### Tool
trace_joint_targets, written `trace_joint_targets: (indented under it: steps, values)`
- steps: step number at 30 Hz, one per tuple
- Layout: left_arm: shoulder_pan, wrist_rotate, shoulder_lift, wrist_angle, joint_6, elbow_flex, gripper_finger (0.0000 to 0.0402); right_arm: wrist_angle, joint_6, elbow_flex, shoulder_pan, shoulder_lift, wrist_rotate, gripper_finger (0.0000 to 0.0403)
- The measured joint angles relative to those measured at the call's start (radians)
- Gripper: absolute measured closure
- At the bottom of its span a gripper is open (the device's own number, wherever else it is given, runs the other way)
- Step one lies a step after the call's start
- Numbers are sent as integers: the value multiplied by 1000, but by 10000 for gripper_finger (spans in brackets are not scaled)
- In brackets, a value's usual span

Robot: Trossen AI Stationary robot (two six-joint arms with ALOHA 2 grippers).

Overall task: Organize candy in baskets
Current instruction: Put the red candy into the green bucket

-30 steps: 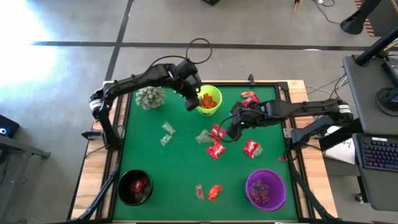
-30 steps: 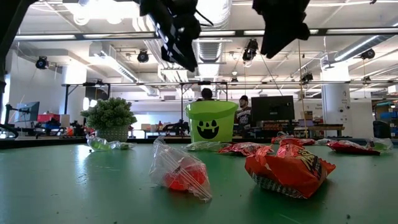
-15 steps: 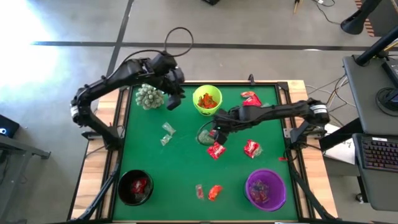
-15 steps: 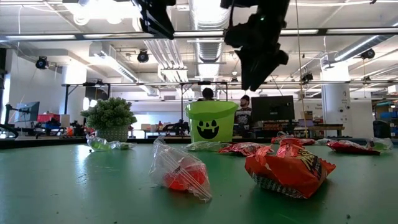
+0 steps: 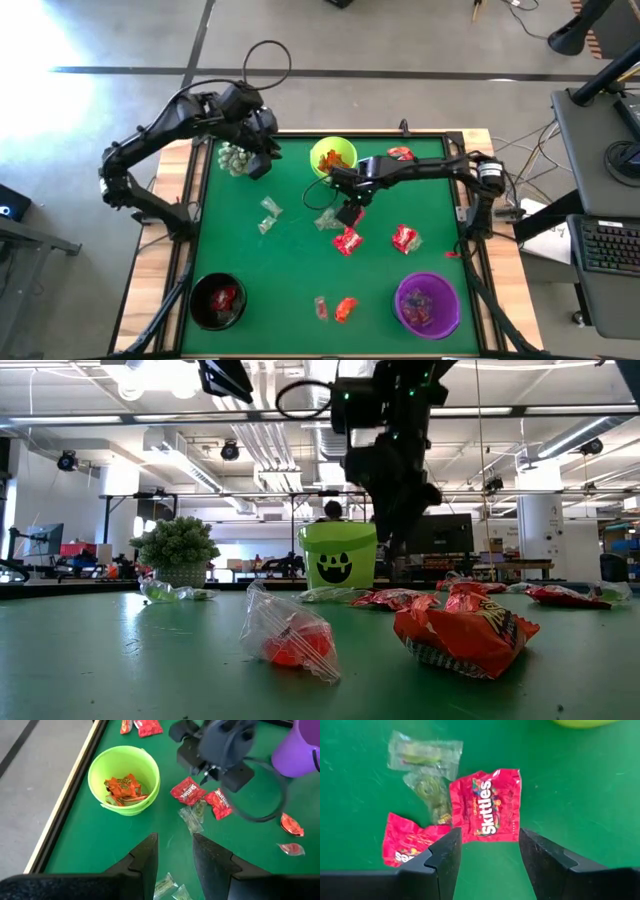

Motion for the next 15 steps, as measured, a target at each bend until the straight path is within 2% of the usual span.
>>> trace_joint_targets:
  steps: [3, 8, 15]
  values:
    - [0, 0, -8, -4, 0, 0, 299, 5, -33, -1, -10, 30, -61, 213]
    - [0, 0, -10, -36, 0, 0, 299, 14, -74, -1, -10, 95, -62, 213]
    - [0, 0, -8, -51, 0, -1, 299, 24, -93, -2, -14, 173, 11, 213]
